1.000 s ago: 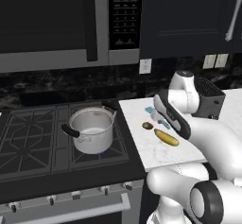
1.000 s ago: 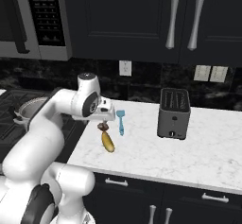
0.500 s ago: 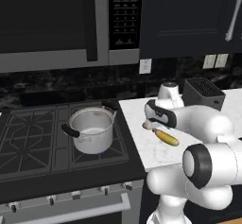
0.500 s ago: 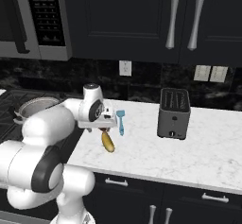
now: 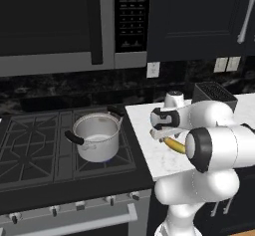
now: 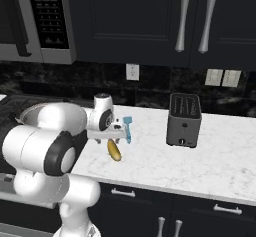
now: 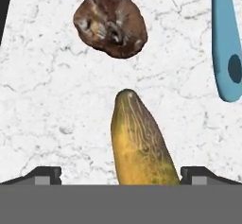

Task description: Put the cucumber and mushroom in the pot. Retrieve the spatula and lightly stir the vegetables in the pot.

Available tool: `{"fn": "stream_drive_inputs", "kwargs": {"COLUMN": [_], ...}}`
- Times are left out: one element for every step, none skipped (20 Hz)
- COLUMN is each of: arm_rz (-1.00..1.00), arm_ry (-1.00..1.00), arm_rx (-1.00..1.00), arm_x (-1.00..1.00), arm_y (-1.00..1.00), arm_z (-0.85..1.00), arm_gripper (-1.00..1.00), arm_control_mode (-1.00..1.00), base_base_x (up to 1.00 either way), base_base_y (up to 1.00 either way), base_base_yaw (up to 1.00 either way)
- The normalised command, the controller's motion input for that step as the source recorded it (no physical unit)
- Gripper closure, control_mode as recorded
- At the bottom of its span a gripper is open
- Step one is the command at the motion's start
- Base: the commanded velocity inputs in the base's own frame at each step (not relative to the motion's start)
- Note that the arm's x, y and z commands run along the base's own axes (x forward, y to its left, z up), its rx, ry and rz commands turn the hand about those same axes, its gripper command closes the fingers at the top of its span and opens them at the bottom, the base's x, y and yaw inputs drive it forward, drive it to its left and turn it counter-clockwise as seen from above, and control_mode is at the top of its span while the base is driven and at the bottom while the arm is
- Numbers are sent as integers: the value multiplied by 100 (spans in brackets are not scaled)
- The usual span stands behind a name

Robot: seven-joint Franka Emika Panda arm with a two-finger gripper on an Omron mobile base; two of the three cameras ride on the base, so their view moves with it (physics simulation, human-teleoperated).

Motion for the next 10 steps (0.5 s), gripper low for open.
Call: {"fn": "stream_drive_inputs", "kwargs": {"arm_rz": [0,0,0,0,0,0,1,2,2,2], "arm_ry": [0,0,0,0,0,0,0,0,0,0], "arm_rx": [0,0,0,0,0,0,0,0,0,-1], "arm_x": [9,8,5,6,8,13,14,15,14,11], "arm_y": [-18,-24,-29,-26,-20,-14,-5,-2,0,0], "arm_z": [-31,-26,-25,-28,-29,-29,-28,-27,-29,-29], "arm_gripper": [-100,-100,-100,-100,-100,-100,-100,-100,-100,-100], "arm_control_mode": [-100,-100,-100,-100,-100,-100,-100,-100,-100,-100], "base_base_x": [0,0,0,0,0,0,0,0,0,0], "base_base_y": [0,0,0,0,0,0,0,0,0,0], "base_base_yaw": [0,0,0,0,0,0,0,0,0,0]}}
